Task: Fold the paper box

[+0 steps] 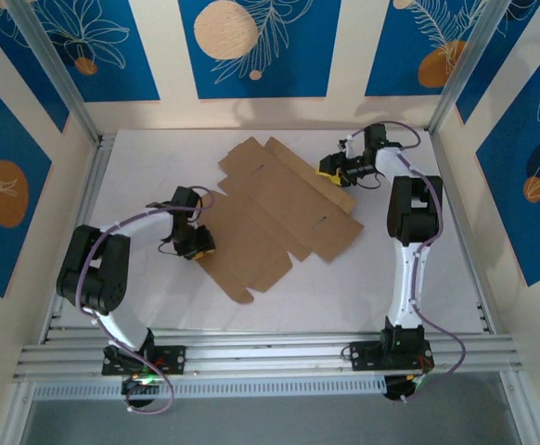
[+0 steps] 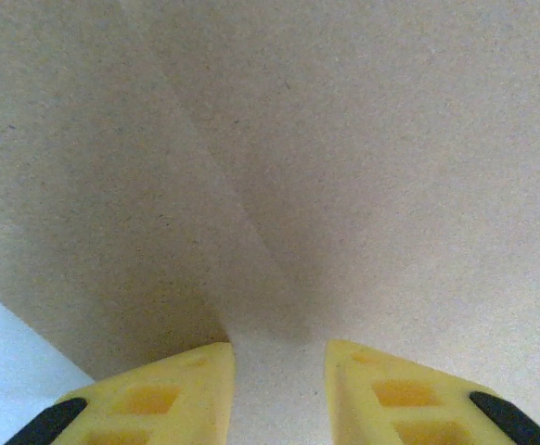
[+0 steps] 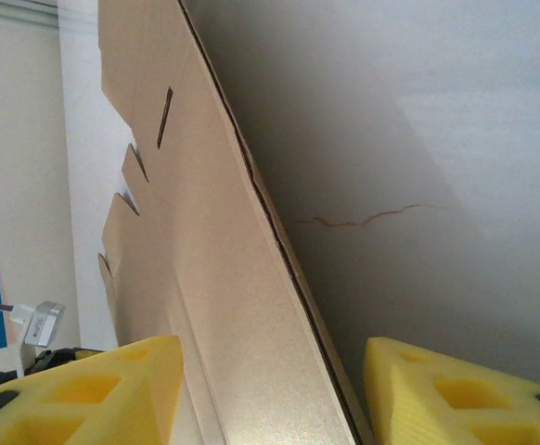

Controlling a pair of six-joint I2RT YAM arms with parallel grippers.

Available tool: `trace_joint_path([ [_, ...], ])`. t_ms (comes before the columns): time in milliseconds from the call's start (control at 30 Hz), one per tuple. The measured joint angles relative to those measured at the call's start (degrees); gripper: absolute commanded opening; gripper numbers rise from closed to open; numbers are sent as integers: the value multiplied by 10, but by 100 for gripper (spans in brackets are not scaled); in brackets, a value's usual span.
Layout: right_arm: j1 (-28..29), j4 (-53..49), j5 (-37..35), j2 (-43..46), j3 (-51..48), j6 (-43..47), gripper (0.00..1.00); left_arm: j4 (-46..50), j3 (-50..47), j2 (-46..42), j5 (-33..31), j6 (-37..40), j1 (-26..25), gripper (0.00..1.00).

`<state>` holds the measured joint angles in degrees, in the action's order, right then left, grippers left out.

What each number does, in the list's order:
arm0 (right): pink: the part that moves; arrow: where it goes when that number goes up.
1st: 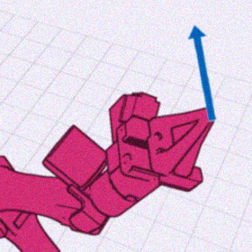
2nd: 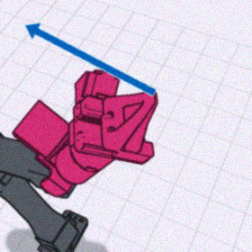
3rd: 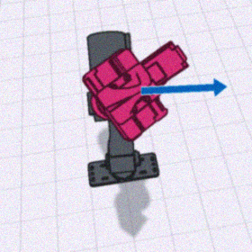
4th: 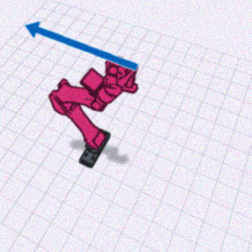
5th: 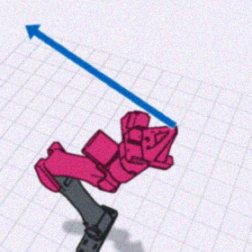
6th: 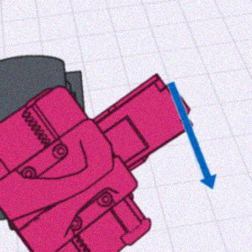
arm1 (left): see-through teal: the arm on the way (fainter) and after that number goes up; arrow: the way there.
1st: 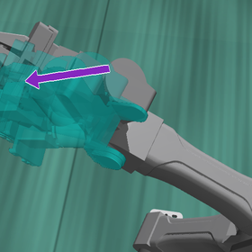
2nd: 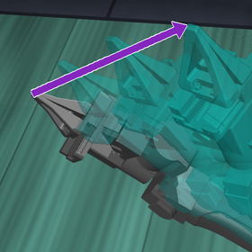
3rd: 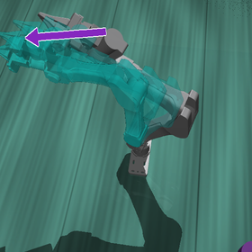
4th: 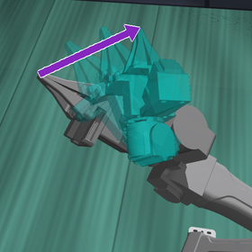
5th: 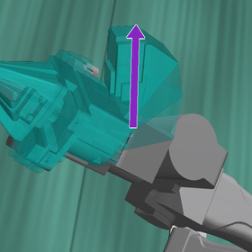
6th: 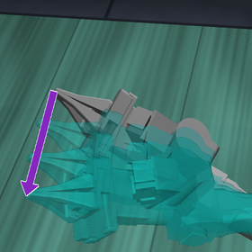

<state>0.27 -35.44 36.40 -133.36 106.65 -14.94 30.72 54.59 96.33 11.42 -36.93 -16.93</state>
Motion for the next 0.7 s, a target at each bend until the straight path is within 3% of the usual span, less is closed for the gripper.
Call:
trace_joint_path([
  [267,26,-3,-2,28,-13,24,48,2,0,-3,-6,1,0,33],
  [333,33,-5,-16,38,-19,35,41,4,0,-4,-11,1,1,33],
  [433,46,-9,-72,55,-30,57,31,7,0,-7,-16,3,2,33],
  [700,77,-8,-224,94,-74,99,29,9,0,-7,-21,9,5,33],
])
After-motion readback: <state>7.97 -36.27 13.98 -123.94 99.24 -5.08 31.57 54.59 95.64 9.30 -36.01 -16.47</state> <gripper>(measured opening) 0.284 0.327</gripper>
